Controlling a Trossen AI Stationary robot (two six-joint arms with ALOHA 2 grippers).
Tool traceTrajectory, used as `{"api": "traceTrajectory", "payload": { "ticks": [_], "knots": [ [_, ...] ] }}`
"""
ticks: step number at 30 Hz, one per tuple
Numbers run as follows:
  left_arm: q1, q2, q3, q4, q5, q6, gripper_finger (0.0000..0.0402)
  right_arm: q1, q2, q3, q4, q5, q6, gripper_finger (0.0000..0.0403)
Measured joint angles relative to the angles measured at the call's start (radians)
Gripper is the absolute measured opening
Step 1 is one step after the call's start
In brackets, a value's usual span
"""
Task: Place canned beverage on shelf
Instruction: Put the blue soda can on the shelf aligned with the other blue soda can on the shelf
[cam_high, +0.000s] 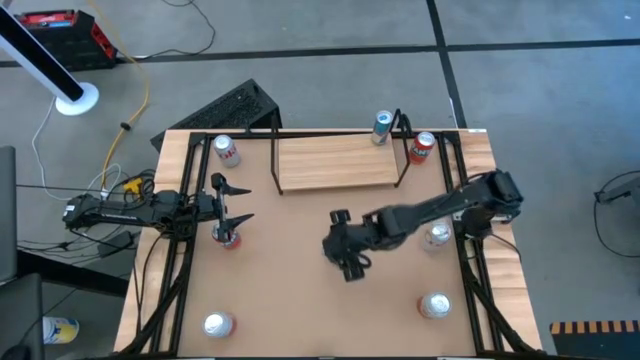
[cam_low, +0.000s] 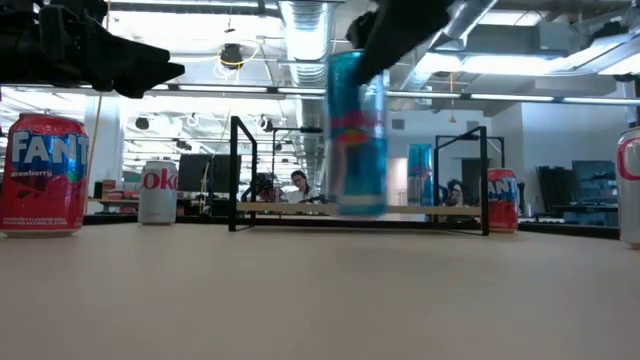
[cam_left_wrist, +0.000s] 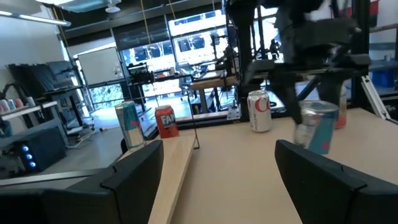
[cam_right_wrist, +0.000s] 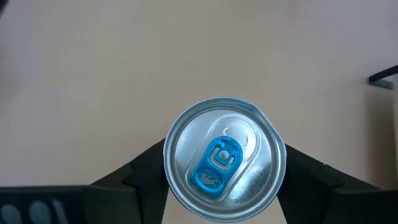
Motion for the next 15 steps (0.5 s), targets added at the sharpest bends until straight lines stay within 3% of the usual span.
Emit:
{"api": "traceTrajectory", "payload": {
  "ticks": [10, 15],
  "knots": [
    [0.0, 0.0, 0.0, -0.002, 0.0, 0.018, 0.0295, -0.035, 0.003, 0.0, 0.005, -0.041, 0.007, 0.0282],
    [0.0, 0.0, 0.0, -0.002, 0.0, 0.016, 0.0295, -0.034, 0.004, 0.0, 0.018, -0.04, 0.09, 0.0287]
  ]
}}
